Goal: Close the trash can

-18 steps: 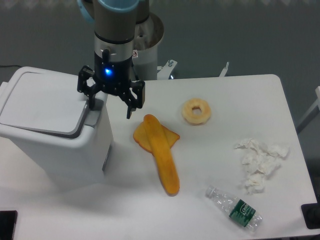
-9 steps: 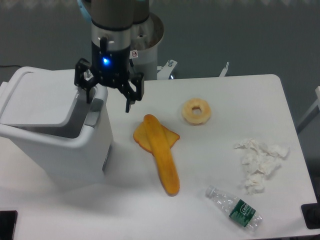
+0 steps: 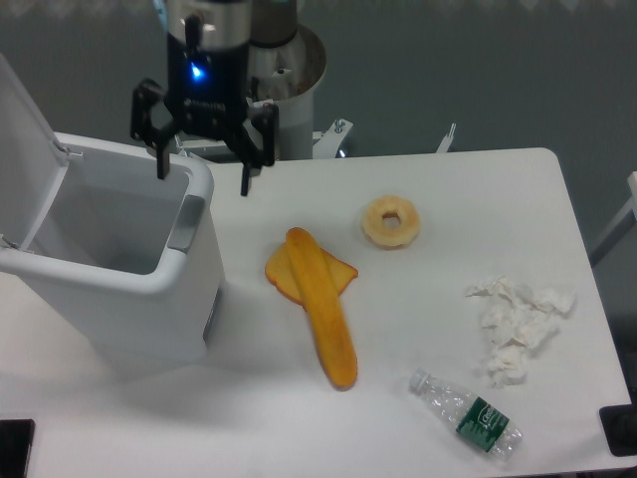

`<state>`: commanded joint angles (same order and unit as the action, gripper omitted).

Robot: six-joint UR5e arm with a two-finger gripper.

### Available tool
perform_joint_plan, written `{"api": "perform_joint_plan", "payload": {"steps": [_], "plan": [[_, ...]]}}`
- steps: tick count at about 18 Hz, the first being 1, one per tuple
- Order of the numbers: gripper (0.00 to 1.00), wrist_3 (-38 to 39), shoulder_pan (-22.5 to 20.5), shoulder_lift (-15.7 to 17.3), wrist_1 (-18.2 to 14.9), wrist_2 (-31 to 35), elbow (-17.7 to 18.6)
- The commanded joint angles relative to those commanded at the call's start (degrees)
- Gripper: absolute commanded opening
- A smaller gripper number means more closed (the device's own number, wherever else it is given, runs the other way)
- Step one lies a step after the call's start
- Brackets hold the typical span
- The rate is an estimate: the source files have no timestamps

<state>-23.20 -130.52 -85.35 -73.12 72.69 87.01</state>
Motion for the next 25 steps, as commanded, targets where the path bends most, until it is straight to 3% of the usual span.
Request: {"api": "perform_joint_plan", "payload": {"steps": [10,20,25], "plan": [[1.0,4.8,11.5,5.5,-0.6,-10.1,0.7],[1.0,6.7,13.2,5.9,-0.6,-12.1,1.0],[1.0,6.4,14.5,5.5,-0.2,-11.6,3.2]]}}
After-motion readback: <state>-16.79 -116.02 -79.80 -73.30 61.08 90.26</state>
